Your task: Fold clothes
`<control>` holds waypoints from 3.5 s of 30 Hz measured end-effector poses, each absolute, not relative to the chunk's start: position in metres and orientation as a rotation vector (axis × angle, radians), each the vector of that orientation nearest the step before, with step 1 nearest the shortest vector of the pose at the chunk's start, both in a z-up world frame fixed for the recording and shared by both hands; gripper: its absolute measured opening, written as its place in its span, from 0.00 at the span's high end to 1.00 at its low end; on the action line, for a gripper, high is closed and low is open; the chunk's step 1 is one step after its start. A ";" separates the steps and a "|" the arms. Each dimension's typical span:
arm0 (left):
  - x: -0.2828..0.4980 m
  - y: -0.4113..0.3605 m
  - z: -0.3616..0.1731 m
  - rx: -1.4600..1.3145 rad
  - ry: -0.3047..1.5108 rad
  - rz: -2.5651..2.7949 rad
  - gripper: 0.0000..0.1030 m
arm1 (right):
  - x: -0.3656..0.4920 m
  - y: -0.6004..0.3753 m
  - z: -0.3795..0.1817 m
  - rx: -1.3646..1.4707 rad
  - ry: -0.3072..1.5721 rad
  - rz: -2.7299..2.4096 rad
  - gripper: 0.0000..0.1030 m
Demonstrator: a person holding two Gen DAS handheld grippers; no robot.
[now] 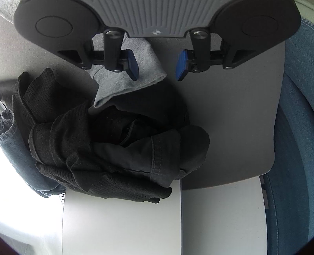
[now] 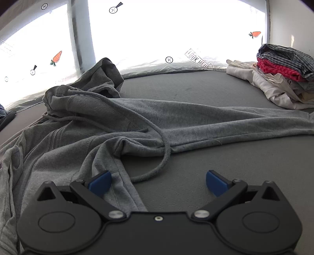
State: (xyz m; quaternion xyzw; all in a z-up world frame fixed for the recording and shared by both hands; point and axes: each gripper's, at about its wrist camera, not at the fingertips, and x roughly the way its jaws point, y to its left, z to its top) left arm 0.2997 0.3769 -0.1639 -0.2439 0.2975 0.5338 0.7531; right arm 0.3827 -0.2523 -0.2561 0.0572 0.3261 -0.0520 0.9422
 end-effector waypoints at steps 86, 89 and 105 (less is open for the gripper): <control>0.233 0.070 -0.198 -0.464 0.935 0.253 0.97 | 0.266 -0.274 -0.221 -0.186 0.825 0.300 0.85; 0.221 0.051 -0.193 -0.434 0.974 0.233 0.97 | 0.255 -0.297 -0.213 -0.173 0.846 0.270 0.85; 0.207 0.016 -0.201 -0.323 1.101 0.248 0.91 | 0.243 -0.344 -0.219 -0.094 0.965 0.252 0.67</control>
